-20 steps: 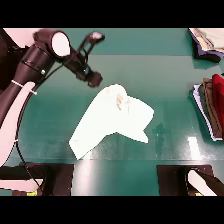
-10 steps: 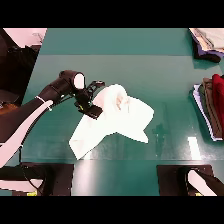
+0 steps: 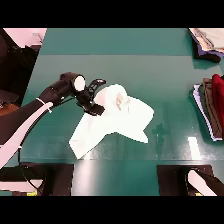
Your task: Fold the shirts.
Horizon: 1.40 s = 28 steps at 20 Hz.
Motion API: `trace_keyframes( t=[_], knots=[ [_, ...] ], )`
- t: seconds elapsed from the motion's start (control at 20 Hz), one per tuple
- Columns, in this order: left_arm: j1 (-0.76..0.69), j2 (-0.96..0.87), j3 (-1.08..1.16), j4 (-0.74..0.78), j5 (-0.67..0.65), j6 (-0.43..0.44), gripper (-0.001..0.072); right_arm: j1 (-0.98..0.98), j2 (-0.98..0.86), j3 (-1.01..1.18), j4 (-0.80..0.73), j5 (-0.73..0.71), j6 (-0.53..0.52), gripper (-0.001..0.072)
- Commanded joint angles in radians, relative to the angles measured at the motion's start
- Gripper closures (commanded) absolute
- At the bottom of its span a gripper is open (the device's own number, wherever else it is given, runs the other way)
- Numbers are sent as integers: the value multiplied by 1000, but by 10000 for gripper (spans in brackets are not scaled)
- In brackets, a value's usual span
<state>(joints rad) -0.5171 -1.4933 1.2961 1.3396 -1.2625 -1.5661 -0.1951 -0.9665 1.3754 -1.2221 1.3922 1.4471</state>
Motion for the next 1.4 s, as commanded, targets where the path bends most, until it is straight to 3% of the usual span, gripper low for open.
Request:
trace_keyframes(
  t=[0.0,0.05,0.1,0.15,0.2,0.45,0.6,0.95,1.05,1.1,1.35],
  knots=[
    [1,87,76,187,-24,2,685,26,-16,0,1,58,0,693],
    [1,132,121,254,-40,3,684,53,-34,-2,1,93,0,689],
    [1,183,168,318,-53,3,684,89,-49,-23,2,109,1,618],
    [1,227,208,366,-59,3,684,131,-63,-62,2,101,11,415],
    [1,270,244,391,-60,3,684,182,-83,-116,2,88,34,283],
    [1,388,285,397,-77,3,684,401,-256,-429,208,-113,36,274],
    [1,389,284,396,-127,3,684,484,-364,-511,273,-242,36,273],
    [0,389,284,396,-132,3,684,587,-448,-515,287,-401,37,292],
    [0,389,284,396,-137,3,683,596,-432,-515,285,-441,37,591],
    [1,389,284,396,-137,3,684,596,-417,-515,285,-459,37,687],
    [1,391,382,562,-199,3,685,488,-214,-380,213,-439,37,695]
  ],
)
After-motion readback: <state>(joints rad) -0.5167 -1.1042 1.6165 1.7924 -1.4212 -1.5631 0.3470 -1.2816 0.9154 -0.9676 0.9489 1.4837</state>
